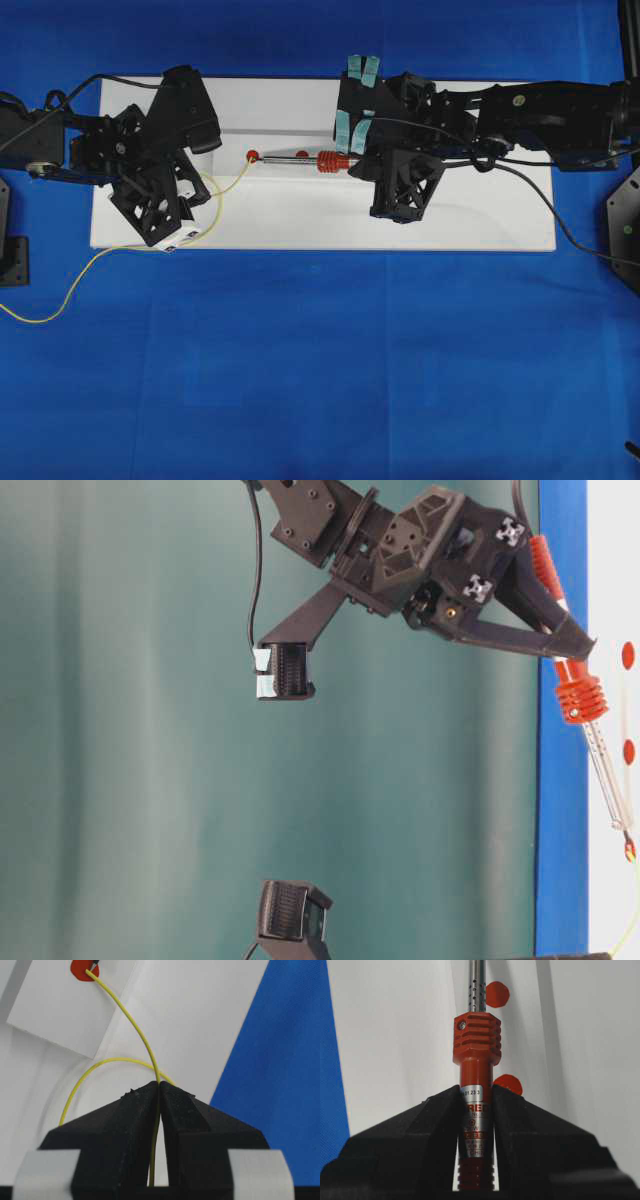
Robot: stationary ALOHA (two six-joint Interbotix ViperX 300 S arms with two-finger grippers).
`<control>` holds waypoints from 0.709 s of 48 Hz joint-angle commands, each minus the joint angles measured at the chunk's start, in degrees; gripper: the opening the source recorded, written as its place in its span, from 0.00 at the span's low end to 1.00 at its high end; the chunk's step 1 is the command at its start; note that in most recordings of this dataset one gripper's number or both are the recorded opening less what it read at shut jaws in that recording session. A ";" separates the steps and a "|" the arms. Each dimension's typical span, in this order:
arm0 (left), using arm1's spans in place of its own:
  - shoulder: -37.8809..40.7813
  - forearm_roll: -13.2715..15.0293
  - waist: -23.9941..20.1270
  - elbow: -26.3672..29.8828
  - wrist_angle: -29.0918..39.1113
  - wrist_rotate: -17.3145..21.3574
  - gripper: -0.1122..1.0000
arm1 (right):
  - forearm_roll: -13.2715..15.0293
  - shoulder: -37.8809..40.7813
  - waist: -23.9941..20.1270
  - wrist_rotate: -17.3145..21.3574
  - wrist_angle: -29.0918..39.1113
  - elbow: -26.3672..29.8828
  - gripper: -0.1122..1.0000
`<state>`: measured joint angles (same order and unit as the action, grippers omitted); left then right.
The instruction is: Touch the tip of the soldering iron to the tip of the solder at the mark.
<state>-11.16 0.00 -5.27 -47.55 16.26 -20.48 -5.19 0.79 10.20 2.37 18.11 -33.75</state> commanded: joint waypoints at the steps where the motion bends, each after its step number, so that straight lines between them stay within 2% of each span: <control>1: -0.53 -0.18 0.00 1.23 -0.35 0.09 0.13 | 0.09 -0.70 0.00 0.09 -0.44 1.32 0.16; 24: -1.49 -0.18 0.00 0.53 -0.26 0.35 0.13 | 0.09 -0.62 -0.09 0.18 -0.26 1.23 0.16; 34: -7.29 -0.18 0.18 -1.23 -0.09 1.14 0.13 | 0.09 -0.62 -0.09 0.18 -0.26 1.23 0.16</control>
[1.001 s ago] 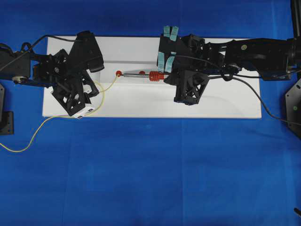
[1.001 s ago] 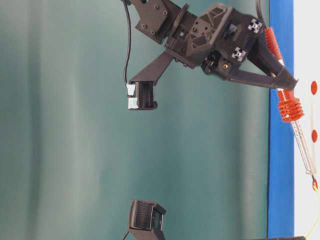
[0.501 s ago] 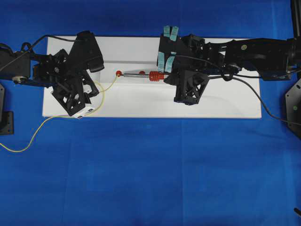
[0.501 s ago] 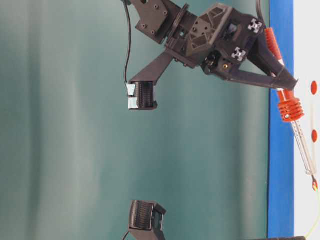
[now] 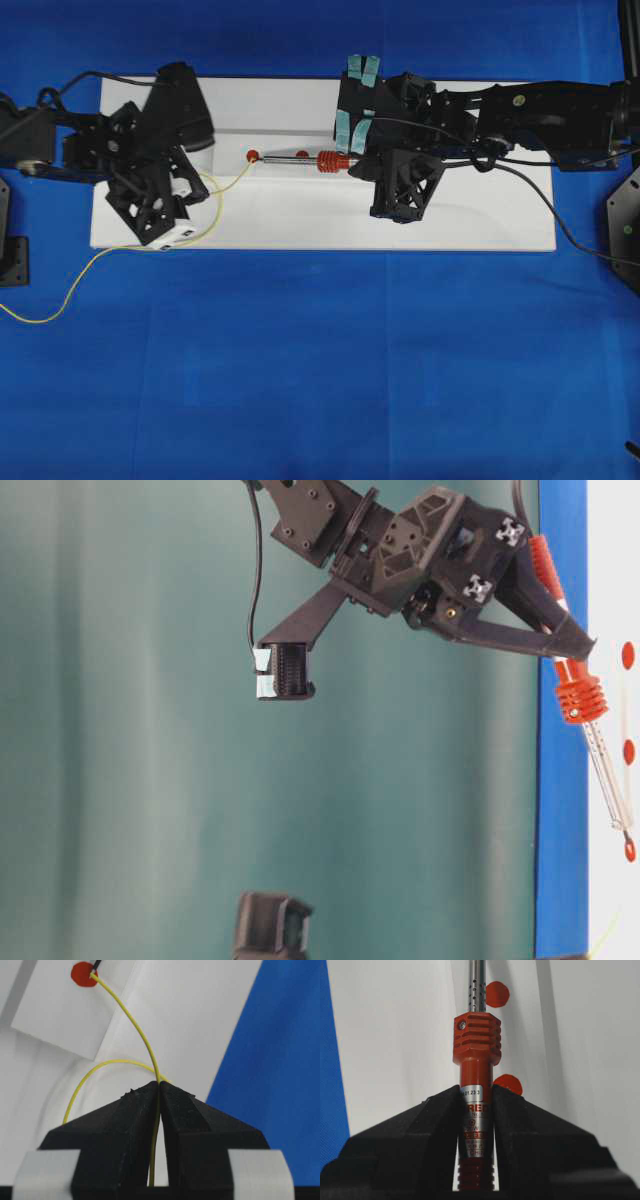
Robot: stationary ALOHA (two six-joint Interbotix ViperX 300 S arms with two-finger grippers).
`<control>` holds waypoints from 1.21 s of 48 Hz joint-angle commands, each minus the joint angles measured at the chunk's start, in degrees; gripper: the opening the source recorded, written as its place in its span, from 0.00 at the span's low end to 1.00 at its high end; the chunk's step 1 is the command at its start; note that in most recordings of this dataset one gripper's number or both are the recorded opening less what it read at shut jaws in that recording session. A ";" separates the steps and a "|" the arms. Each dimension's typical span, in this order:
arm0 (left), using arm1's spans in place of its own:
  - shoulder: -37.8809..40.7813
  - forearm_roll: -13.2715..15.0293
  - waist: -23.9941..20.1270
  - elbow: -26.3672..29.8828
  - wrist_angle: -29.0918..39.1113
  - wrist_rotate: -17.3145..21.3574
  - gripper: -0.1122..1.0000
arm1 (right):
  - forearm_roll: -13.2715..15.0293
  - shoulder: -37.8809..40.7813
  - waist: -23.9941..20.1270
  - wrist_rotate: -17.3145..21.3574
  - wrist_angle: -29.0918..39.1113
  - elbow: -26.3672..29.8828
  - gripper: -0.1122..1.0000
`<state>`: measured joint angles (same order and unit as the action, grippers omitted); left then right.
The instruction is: Touch the tip of the soldering iron to the tip of the solder at the mark.
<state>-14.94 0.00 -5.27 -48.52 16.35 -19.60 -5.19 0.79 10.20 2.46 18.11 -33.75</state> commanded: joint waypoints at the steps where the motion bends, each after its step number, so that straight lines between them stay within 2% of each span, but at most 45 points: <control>1: -4.31 -0.18 0.18 -0.62 -0.18 0.26 0.13 | 0.09 -0.70 0.00 0.09 -0.18 1.23 0.16; 19: -16.61 -0.18 0.18 -6.86 -1.58 -0.35 0.13 | 0.09 -0.70 -0.09 0.09 -0.44 1.23 0.16; 32: -18.54 -0.18 0.18 -8.17 -2.20 -0.44 0.13 | 0.53 -1.23 0.00 -0.09 -0.53 1.23 0.16; 45: -18.63 -0.18 0.35 -8.35 -1.93 -0.35 0.13 | 1.67 -8.09 0.09 0.00 -0.53 -1.58 0.16; 58: -18.46 -0.18 0.35 -8.26 -1.85 -0.44 0.13 | 1.85 -17.14 1.23 0.44 -1.05 -8.61 0.16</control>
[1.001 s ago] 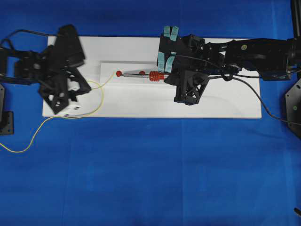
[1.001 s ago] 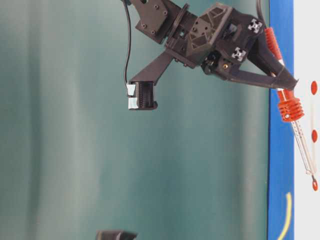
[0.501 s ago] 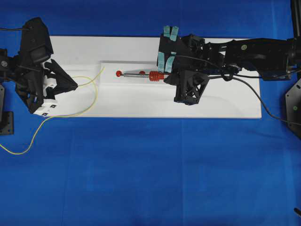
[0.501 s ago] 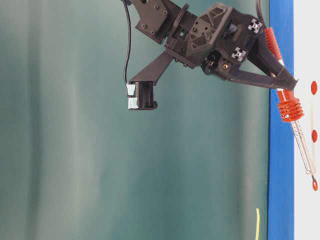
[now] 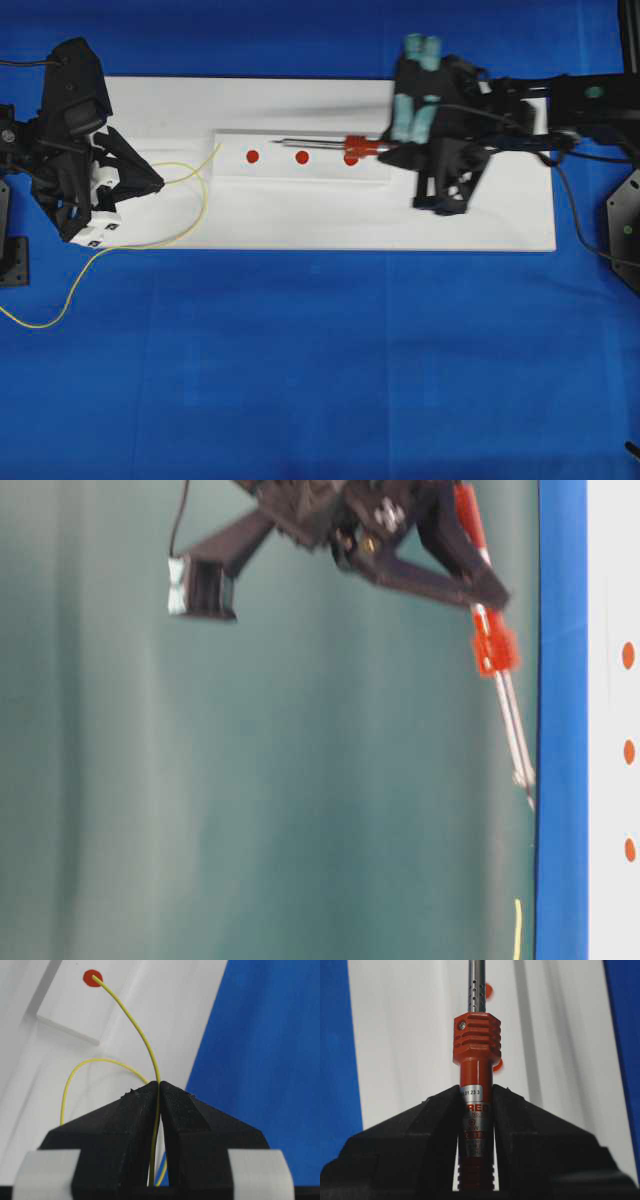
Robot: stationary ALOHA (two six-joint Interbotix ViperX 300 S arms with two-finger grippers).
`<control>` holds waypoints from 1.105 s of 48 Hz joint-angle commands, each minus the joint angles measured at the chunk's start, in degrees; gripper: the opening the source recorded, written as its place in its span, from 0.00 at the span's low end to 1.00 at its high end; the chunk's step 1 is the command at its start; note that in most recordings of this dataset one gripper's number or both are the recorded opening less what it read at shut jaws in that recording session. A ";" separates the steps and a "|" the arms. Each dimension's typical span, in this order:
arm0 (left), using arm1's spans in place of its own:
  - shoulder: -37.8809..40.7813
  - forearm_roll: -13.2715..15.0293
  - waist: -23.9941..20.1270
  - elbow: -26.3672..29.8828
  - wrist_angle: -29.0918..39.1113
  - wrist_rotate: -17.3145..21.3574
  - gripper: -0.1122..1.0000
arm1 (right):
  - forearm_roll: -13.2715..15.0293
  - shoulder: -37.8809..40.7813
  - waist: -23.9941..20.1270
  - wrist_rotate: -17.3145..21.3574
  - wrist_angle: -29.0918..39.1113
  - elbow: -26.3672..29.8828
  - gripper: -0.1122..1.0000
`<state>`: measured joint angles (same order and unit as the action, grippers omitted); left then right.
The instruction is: Touch the tip of the soldering iron to the tip of the solder at the mark.
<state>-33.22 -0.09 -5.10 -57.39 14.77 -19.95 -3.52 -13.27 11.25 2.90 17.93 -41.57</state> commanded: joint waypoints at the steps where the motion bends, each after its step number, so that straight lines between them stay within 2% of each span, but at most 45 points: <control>1: -0.09 -0.09 0.18 0.62 -0.18 -0.09 0.13 | 0.18 -3.43 0.26 0.00 -0.97 -1.14 0.16; 17: 5.71 0.00 0.35 4.39 -0.53 -0.09 0.13 | 0.18 -4.39 0.44 0.00 -1.32 -2.11 0.16; 43: 28.92 -0.09 1.32 21.09 -0.18 0.00 0.13 | 0.97 -7.65 1.23 0.00 -1.14 -5.01 0.16; 53: 30.85 -0.09 0.62 22.15 0.44 -0.09 0.13 | 1.41 -8.09 1.23 0.00 -1.14 -5.45 0.16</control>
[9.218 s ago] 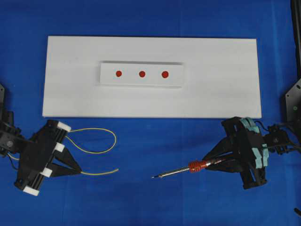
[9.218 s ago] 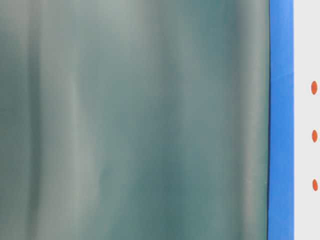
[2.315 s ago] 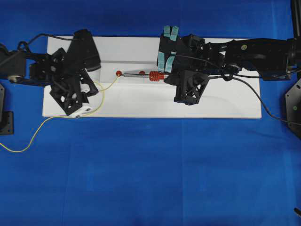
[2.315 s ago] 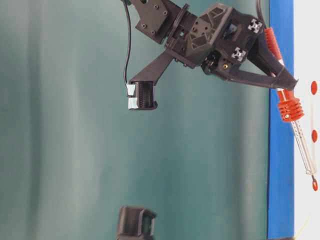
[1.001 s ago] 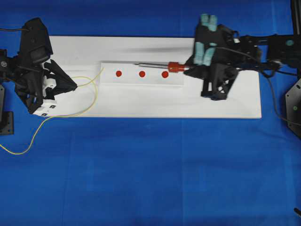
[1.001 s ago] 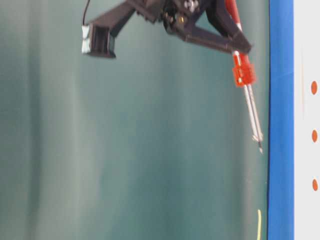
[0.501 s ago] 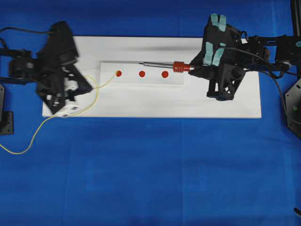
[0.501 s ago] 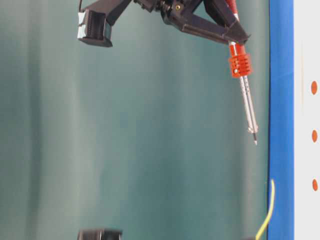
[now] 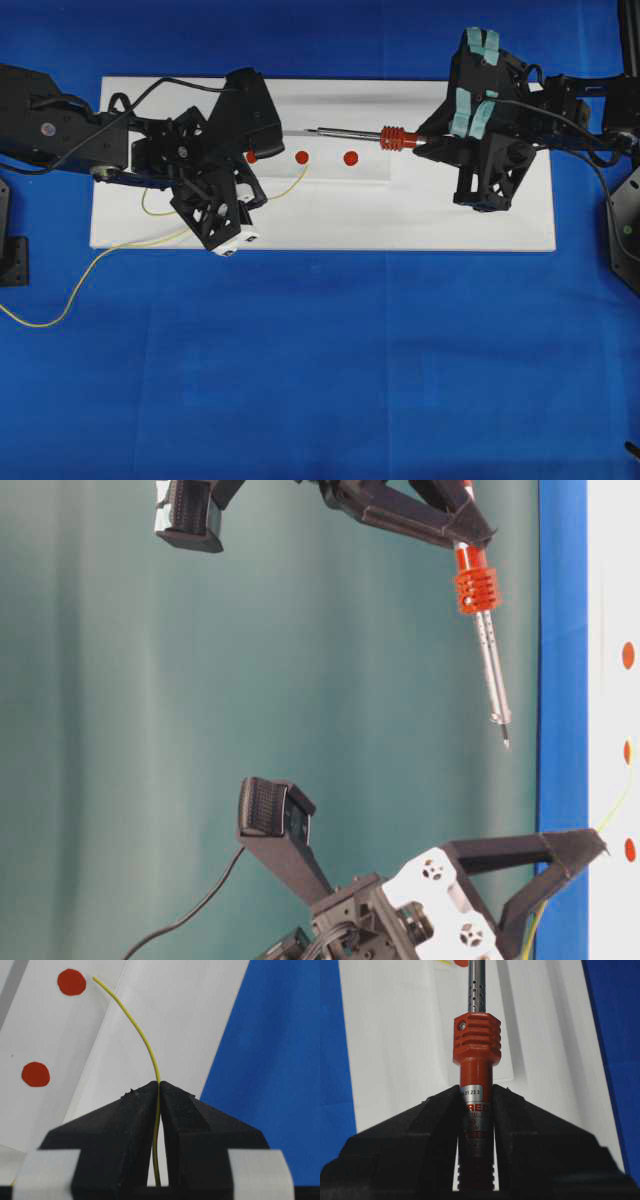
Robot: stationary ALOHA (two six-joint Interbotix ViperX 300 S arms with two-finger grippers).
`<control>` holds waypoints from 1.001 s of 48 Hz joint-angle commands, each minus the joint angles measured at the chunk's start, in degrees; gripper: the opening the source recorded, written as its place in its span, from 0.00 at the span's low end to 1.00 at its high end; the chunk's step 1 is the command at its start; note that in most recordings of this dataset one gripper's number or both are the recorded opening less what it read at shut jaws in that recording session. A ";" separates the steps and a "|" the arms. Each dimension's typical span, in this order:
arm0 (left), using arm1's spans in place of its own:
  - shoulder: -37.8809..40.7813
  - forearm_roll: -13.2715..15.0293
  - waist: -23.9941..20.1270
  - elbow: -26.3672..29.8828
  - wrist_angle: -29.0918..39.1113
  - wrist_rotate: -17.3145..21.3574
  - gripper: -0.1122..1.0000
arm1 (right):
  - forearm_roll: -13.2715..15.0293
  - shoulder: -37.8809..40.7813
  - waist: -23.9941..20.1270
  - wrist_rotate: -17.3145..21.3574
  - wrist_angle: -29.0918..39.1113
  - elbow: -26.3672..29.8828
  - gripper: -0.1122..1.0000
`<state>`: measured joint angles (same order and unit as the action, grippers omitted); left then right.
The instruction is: Touch the tip of the soldering iron to the tip of the solder at the mark.
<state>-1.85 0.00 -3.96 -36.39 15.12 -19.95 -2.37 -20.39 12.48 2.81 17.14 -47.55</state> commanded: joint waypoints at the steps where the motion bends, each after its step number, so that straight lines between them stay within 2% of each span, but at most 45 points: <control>1: -0.53 -0.18 -0.53 1.05 0.18 -0.09 0.13 | 0.26 -0.97 0.00 0.09 -0.35 0.53 0.16; 37: -0.88 -0.18 -1.32 -0.62 0.70 -0.09 0.13 | 0.09 -0.97 0.00 0.18 -0.35 -0.26 0.16; 48: -0.79 -0.18 -1.32 -0.53 0.44 -0.09 0.13 | 0.09 1.41 -0.88 0.18 -0.35 -0.09 0.16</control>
<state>-1.76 0.00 -5.19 -37.53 16.00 -20.04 -2.20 -19.69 12.13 2.90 17.14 -48.43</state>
